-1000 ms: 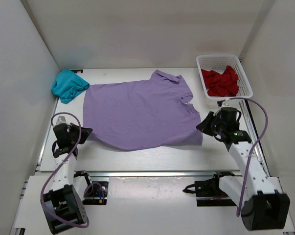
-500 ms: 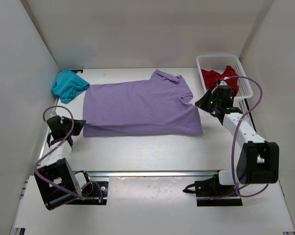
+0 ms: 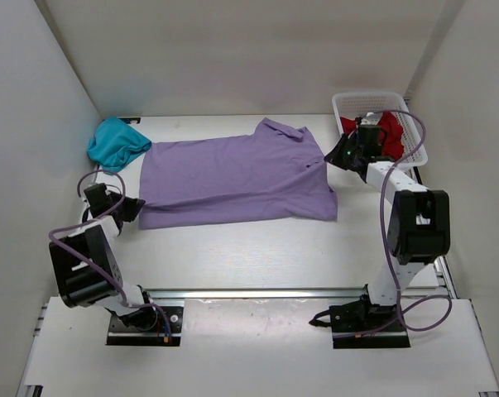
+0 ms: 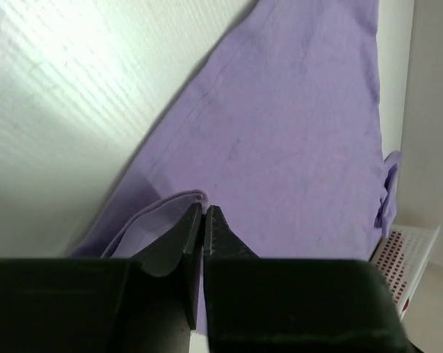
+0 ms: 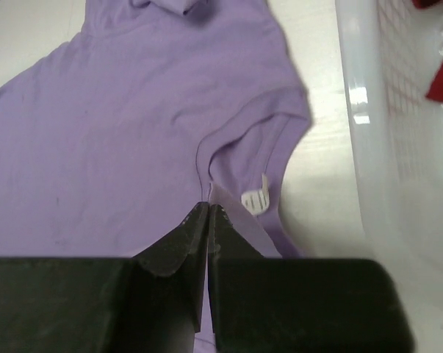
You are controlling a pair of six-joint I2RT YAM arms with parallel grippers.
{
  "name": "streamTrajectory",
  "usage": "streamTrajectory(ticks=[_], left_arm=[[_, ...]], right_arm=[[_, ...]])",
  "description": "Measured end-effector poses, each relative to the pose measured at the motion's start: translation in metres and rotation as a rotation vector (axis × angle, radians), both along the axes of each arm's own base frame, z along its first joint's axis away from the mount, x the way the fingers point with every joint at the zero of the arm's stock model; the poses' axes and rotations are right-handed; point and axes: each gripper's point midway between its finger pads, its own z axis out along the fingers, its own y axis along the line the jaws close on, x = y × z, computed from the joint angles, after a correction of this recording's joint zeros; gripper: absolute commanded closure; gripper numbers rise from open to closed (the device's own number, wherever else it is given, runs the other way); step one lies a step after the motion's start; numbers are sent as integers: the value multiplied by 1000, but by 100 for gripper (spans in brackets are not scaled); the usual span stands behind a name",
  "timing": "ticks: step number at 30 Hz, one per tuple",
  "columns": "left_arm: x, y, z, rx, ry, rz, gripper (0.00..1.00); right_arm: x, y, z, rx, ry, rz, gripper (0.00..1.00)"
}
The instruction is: Fold and stack the t-shirts
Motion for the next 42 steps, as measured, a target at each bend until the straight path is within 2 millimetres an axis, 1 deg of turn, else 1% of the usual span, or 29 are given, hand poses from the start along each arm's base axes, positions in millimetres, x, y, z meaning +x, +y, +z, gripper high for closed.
streamTrajectory(ticks=[3, 5, 6, 7, 8, 9, 10, 11, 13, 14, 16, 17, 18, 19, 21, 22, 23, 24, 26, 28, 30, 31, 33, 36, 41, 42], left_arm=[[9, 2, -3, 1, 9, -3, 76], [15, 1, -4, 6, 11, -12, 62], [17, 2, -4, 9, 10, -14, 49], [19, 2, -2, 17, 6, -19, 44], [21, 2, 0, 19, 1, -23, 43], [22, 1, 1, 17, -5, -24, 42], [23, 1, 3, 17, -12, -26, 43], [22, 1, 5, 14, -17, -28, 44], [18, 0, 9, 15, -30, -27, 45], [13, -3, 12, 18, -39, -29, 47], [1, -9, 16, 24, -59, -30, 51], [-7, -14, 18, 26, -68, -35, 53], [-15, -20, 17, 24, -75, -44, 54], [-23, -25, 14, 18, -77, -52, 55], [-39, -34, 5, 1, -62, -66, 55], [-47, -37, -1, -8, -47, -67, 54], [-53, -39, -6, -14, -36, -67, 53], [-58, -40, -10, -21, -22, -67, 51], [-63, -42, -14, -29, -7, -72, 48], [-64, -42, -15, -28, -6, -82, 47], [-65, -43, -15, -28, -5, -90, 47], [-65, -43, -16, -29, -3, -92, 47], [-66, -44, -22, -36, 13, -97, 49], [-67, -48, -34, -72, 45, -106, 53], [-60, -55, -38, -90, 38, -121, 70], [-59, -56, -40, -93, 41, -122, 76]], right_arm=[[17, 2, -5, 2, 4, 12, 100], [28, 2, -7, 3, 7, 16, 99], [32, 3, -8, 4, 10, 17, 95], [37, 3, -9, 4, 11, 16, 85], [39, 3, -10, 7, 9, 16, 74], [40, 3, -10, 11, 8, 14, 70], [40, 4, -11, 15, 12, 14, 63], [39, 4, -10, 19, 13, 14, 59], [37, 4, -9, 18, 10, 5, 59], [32, 4, -9, 17, 12, -3, 61], [15, 6, -6, 26, 13, -26, 73], [2, 7, -5, 30, 12, -41, 86], [-11, 9, -2, 34, 5, -54, 90], [-26, 11, -1, 38, -1, -64, 98], [-54, 14, -1, 41, -9, -81, 100], [-67, 16, -2, 48, -15, -86, 98], [-77, 14, -4, 57, -16, -94, 87], [-89, 8, -11, 67, -9, -115, 76], [-108, -7, -27, 77, 18, -168, 68], [-126, -21, -46, 80, 59, -218, 63], [-141, -30, -62, 86, 97, -246, 63], [-146, -32, -69, 90, 112, -252, 64], [-151, -32, -76, 102, 127, -244, 65], [-145, -26, -77, 124, 121, -207, 66], [-137, -19, -80, 118, 110, -168, 66], [-135, -19, -80, 112, 111, -161, 67]])
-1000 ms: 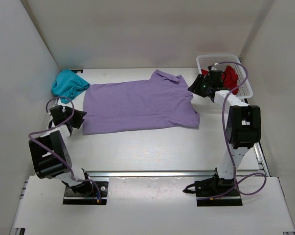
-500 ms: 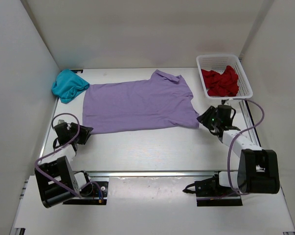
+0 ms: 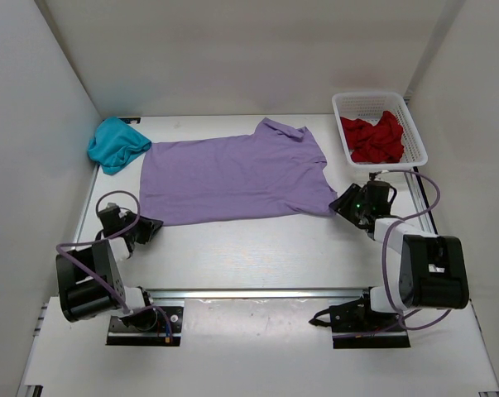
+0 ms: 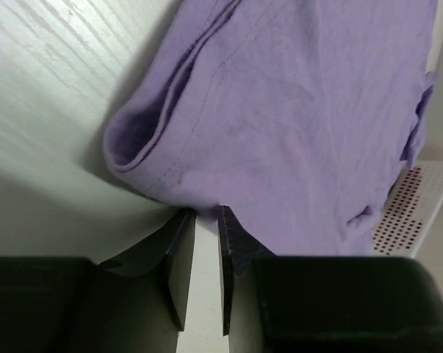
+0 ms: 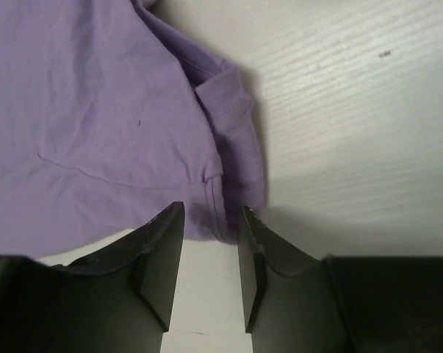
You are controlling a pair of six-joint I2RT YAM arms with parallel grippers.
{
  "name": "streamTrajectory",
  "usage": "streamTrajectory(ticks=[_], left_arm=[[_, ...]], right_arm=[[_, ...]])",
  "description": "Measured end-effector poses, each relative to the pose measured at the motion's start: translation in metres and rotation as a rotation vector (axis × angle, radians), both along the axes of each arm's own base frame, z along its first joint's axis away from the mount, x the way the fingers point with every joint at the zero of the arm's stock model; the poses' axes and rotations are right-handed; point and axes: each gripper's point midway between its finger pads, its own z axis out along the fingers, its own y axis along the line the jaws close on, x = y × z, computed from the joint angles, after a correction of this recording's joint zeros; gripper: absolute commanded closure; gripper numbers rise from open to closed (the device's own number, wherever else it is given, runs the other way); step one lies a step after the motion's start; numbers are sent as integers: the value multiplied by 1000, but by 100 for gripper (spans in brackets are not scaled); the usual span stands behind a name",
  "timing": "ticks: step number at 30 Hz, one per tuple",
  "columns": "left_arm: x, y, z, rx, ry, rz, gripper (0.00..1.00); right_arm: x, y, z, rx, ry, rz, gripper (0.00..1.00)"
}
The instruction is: Fold and stack the t-shirts
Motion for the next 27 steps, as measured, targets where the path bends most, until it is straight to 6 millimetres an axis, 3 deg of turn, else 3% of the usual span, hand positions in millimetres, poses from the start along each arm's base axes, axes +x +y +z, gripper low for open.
streamTrajectory(ticks=[5, 8, 10, 15, 24, 26, 27], left_arm=[[6, -1, -4, -6, 14, 2, 92], [12, 1, -3, 6, 15, 5, 100], [14, 2, -3, 9, 18, 8, 100], [20, 9, -2, 20, 22, 27, 100], [24, 17, -2, 23, 28, 46, 100], [25, 19, -2, 24, 29, 51, 100], [25, 20, -2, 26, 29, 52, 100]], right_arm=[[13, 0, 1, -27, -14, 21, 91], [17, 0, 2, -48, -19, 24, 97], [22, 0, 5, -59, -29, 29, 100], [40, -1, 9, -70, -42, 37, 99], [70, -6, -2, -61, -21, 71, 98], [74, -4, -4, -59, -18, 84, 96], [75, -4, -4, -60, -18, 87, 89]])
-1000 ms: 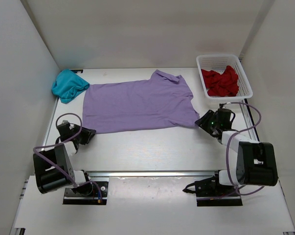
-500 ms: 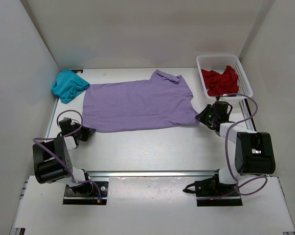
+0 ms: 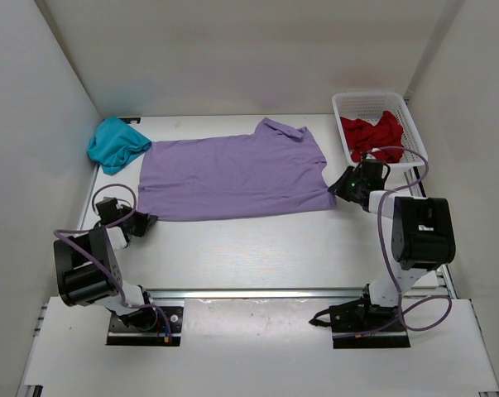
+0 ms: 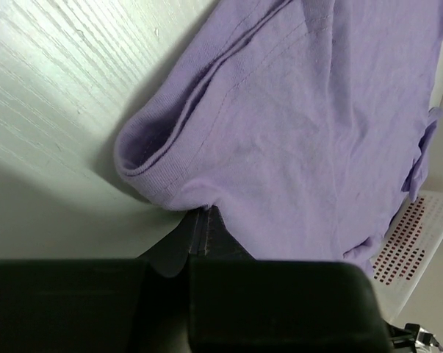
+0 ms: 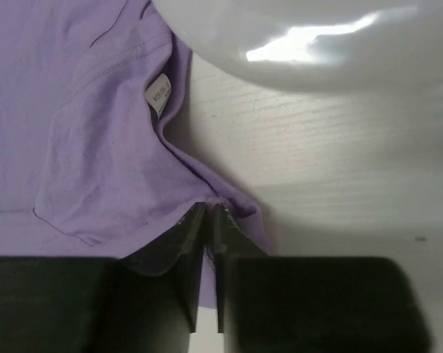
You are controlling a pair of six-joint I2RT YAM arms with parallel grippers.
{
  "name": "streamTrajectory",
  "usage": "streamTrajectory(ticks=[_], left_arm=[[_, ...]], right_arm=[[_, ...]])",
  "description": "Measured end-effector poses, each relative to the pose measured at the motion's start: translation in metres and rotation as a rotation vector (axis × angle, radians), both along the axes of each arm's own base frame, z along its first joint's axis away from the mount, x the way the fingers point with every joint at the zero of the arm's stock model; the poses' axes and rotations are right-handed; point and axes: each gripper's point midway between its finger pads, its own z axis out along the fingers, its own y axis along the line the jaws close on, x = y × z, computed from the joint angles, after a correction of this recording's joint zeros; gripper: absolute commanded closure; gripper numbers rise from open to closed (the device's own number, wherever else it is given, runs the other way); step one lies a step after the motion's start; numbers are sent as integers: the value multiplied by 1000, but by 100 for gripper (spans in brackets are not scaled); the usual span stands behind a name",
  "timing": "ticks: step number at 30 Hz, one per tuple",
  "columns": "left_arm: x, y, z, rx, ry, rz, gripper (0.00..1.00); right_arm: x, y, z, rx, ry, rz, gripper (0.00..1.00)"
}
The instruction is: Fold and stack the t-shirts
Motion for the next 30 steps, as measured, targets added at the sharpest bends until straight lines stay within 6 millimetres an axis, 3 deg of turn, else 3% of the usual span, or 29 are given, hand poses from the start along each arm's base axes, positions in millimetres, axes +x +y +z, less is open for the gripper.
streamTrajectory(ticks=[2, 7, 10, 13, 15, 17, 19, 21, 23, 25, 27, 30], left_arm=[[0, 1, 0, 3, 4, 0, 89], [1, 2, 3, 11, -4, 2, 59], [2, 4, 11, 27, -25, 13, 51], [2, 6, 26, 50, -61, 25, 51], [3, 5, 41, 78, -104, 25, 53], [8, -5, 60, 117, -163, -1, 55], [12, -31, 73, 148, -210, -76, 56], [16, -77, 81, 165, -240, -203, 56], [16, -129, 81, 165, -251, -348, 57], [17, -170, 76, 163, -236, -463, 59], [24, -198, 64, 163, -207, -543, 60], [34, -218, 42, 164, -158, -603, 60]], right_arm=[[5, 3, 1, 1, -1, 11, 79], [8, 0, 6, -5, -11, -5, 71], [-2, -3, 13, -15, -18, -33, 68], [-11, -5, 36, -34, -62, -59, 66], [-9, -6, 61, -57, -128, -75, 72], [-8, 1, 83, -76, -191, -64, 92], [-7, 15, 94, -74, -218, -28, 100], [-6, 34, 93, -65, -217, 13, 100], [-9, 59, 79, -62, -179, 74, 100], [-16, 83, 57, -70, -113, 141, 100], [-20, 101, 38, -76, -49, 195, 100], [-26, 113, 16, -84, 21, 236, 100]])
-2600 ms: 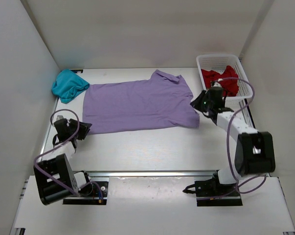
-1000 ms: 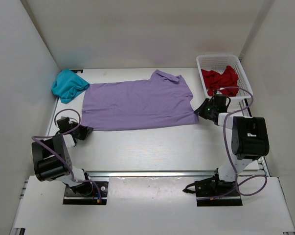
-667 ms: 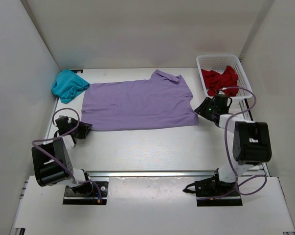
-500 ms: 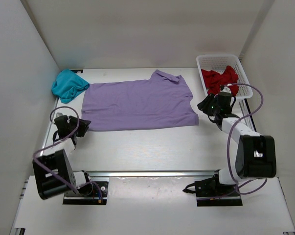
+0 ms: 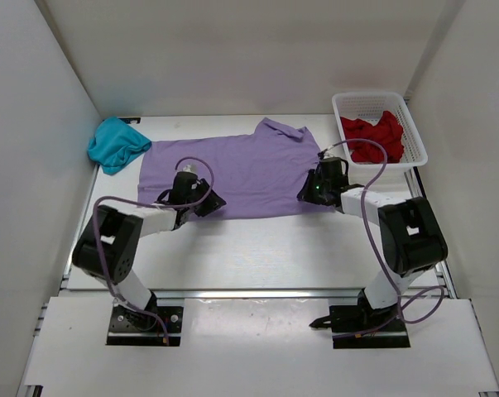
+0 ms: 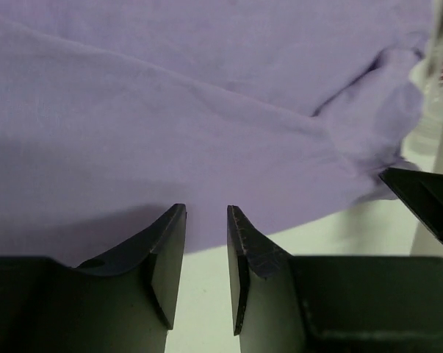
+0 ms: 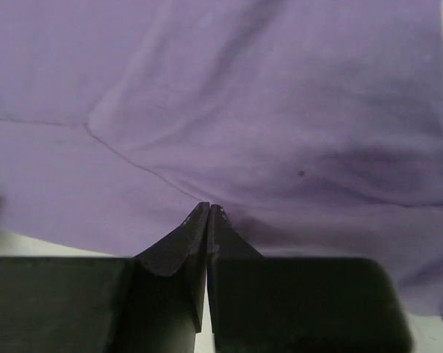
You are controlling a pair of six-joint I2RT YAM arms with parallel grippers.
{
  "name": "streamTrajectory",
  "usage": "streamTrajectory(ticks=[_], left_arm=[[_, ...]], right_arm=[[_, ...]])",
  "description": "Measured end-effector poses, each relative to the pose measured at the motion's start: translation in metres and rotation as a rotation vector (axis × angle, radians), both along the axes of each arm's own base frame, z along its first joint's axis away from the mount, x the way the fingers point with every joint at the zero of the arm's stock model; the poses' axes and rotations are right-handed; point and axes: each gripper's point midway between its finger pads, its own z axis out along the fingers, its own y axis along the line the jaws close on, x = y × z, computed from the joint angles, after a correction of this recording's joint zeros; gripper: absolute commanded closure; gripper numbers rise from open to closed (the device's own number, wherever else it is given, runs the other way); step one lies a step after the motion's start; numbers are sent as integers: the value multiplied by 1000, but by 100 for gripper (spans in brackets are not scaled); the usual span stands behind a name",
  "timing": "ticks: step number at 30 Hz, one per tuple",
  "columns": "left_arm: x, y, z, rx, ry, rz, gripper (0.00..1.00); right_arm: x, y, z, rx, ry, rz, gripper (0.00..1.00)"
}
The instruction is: Fold and stack the t-shirts
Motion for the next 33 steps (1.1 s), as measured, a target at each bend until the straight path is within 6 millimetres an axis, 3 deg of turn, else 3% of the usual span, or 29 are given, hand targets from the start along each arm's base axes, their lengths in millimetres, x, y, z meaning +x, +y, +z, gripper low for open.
streamTrajectory(ticks=[4, 8, 11, 16, 22, 24, 26, 28, 30, 33], left_arm=[[-4, -4, -31, 14, 78, -29, 61], [-3, -3, -33, -82, 72, -48, 62], [-15, 5, -35, -169, 65, -36, 61], [-54, 12, -35, -209, 57, -41, 61], [-114, -18, -32, -112, 41, -178, 57], [-121, -13, -31, -96, 41, -176, 56], [-117, -2, -27, -76, 29, -143, 54], [-111, 8, -22, -56, 10, -111, 53], [-104, 15, -14, -38, -17, -87, 53], [-96, 12, 1, -29, -68, -99, 52]], right_arm=[[-5, -11, -21, -25, 74, -21, 100], [-6, -25, -29, -32, 105, -54, 100], [-15, -31, -36, -20, 130, -66, 100], [-56, -40, -38, 71, 135, -75, 100], [-104, -51, -36, 90, 156, -100, 99], [-111, -54, -30, 81, 154, -110, 86], [-109, -55, -16, 71, 124, -112, 78], [-98, -51, 3, 59, 74, -103, 78], [-77, -40, 29, 42, 6, -68, 97], [-36, -15, 61, 21, -78, -2, 100]])
